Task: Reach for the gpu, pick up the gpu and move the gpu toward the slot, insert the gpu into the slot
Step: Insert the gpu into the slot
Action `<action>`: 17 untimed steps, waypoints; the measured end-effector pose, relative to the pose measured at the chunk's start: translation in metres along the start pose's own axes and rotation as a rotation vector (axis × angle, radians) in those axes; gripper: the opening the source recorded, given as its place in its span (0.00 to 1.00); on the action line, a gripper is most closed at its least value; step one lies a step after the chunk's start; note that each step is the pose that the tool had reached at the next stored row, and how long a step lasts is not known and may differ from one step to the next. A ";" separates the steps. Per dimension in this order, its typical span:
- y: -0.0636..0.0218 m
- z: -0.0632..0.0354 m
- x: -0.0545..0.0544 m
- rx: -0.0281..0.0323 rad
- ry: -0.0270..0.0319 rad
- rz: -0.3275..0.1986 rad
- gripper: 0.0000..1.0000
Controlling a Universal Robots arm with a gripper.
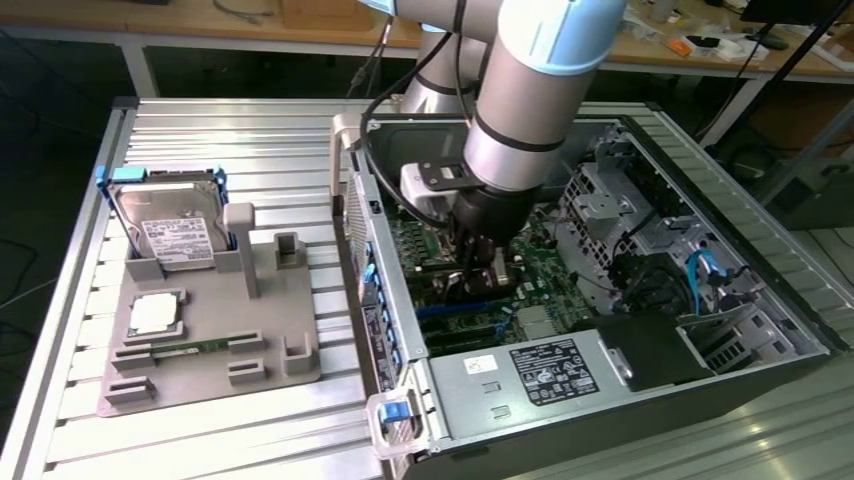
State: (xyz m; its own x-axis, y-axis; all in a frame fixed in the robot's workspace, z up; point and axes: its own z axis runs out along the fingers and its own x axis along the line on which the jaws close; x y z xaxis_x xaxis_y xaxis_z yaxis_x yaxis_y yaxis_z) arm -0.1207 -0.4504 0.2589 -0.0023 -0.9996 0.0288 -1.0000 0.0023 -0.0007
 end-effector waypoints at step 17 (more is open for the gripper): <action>0.0000 0.0011 0.001 -0.0002 -0.0001 0.009 0.27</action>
State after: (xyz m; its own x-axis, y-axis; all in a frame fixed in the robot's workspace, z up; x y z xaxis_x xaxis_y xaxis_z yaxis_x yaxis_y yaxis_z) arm -0.1207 -0.4514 0.2578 -0.0111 -0.9995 0.0286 -0.9999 0.0110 -0.0008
